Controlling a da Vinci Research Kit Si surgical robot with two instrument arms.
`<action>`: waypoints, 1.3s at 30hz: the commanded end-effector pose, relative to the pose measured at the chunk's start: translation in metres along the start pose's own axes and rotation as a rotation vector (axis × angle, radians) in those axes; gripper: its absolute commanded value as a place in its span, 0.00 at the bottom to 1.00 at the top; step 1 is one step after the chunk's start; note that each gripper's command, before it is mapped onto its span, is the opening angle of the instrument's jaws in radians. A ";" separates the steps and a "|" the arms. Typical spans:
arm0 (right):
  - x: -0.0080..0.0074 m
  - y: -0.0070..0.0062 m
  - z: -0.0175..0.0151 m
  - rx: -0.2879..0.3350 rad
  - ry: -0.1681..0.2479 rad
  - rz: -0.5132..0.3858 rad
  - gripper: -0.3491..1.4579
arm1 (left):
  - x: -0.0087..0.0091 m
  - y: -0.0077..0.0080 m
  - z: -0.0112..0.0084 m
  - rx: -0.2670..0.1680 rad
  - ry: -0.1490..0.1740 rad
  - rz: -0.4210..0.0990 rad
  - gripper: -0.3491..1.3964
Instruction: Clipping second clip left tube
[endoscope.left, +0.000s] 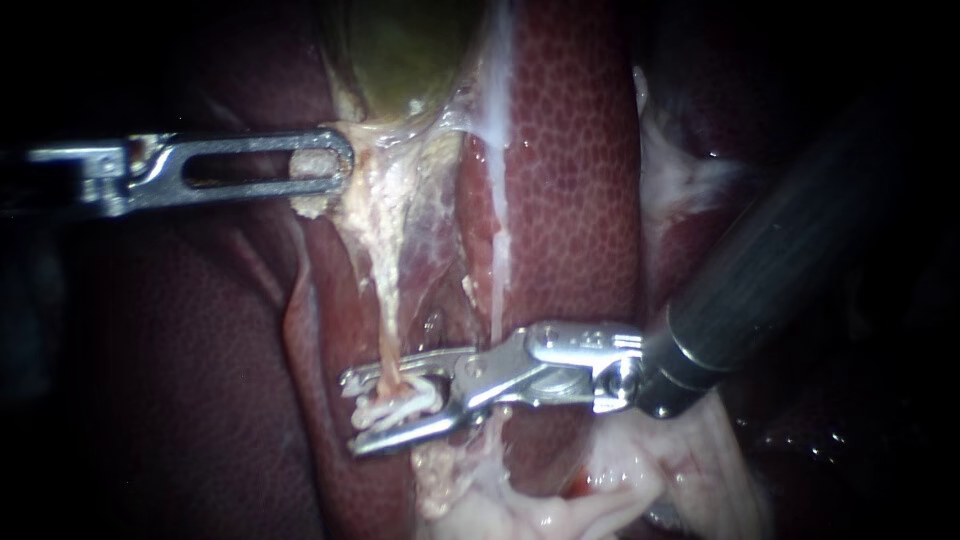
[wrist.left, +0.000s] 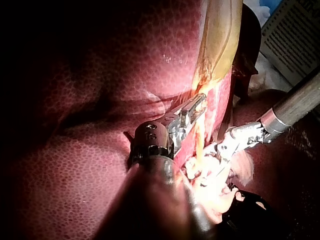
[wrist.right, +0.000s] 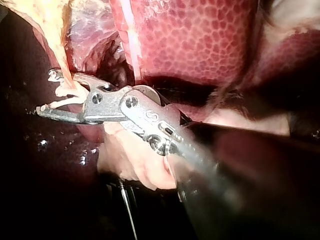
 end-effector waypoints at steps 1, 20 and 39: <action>0.0000 0.0000 0.0000 0.001 0.000 -0.001 0.30 | 0.0000 0.0000 0.0000 0.000 0.000 0.000 0.00; -0.0003 0.0002 -0.0005 0.014 -0.023 0.027 0.00 | 0.0000 -0.0001 0.0000 0.000 0.000 -0.006 0.00; -0.0003 0.0002 -0.0006 0.013 -0.034 0.028 0.00 | 0.0000 -0.0001 0.0000 0.000 0.000 -0.006 0.00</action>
